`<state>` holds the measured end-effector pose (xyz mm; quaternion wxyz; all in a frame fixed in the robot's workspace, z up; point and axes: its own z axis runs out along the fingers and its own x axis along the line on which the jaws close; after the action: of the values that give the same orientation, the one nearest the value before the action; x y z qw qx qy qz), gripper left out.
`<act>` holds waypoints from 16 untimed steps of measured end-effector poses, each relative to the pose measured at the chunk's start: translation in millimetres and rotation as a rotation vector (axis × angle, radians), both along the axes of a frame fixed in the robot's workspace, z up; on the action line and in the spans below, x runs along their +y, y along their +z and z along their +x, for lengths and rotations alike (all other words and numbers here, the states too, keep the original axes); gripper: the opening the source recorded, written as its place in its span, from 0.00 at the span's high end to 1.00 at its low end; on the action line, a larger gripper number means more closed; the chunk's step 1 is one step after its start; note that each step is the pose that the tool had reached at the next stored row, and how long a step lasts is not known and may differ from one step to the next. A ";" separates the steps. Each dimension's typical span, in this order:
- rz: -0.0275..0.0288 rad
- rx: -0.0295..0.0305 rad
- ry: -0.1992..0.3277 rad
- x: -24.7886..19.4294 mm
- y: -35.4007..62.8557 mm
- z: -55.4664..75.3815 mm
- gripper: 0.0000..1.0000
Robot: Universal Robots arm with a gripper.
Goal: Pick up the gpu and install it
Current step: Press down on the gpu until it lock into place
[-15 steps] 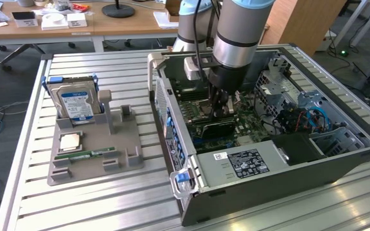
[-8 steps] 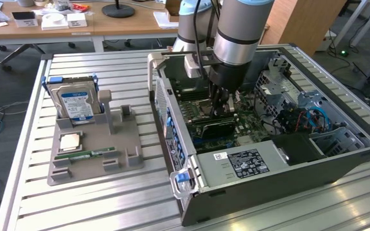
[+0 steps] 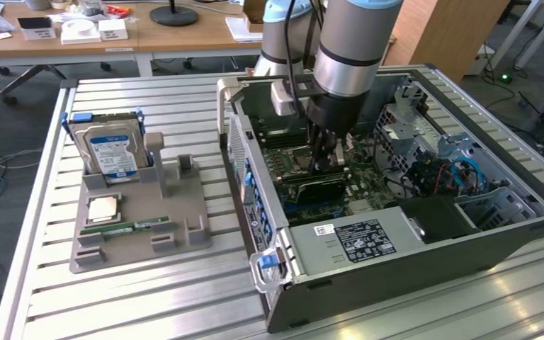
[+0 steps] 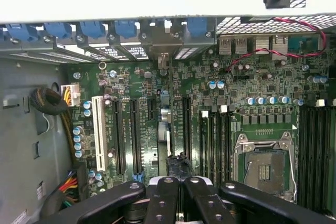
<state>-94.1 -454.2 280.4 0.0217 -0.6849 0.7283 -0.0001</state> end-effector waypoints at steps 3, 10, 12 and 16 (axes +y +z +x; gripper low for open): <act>-0.0002 0.0000 0.000 0.0 -0.1 -0.1 0.89; 0.0017 -0.0001 0.000 0.2 8.0 0.0 0.89; 0.0016 -0.0001 0.000 0.4 13.5 0.0 0.89; 0.0014 0.0000 0.000 0.7 25.2 0.3 0.89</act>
<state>-93.8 -453.5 305.6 0.0222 -0.6847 0.7284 0.0005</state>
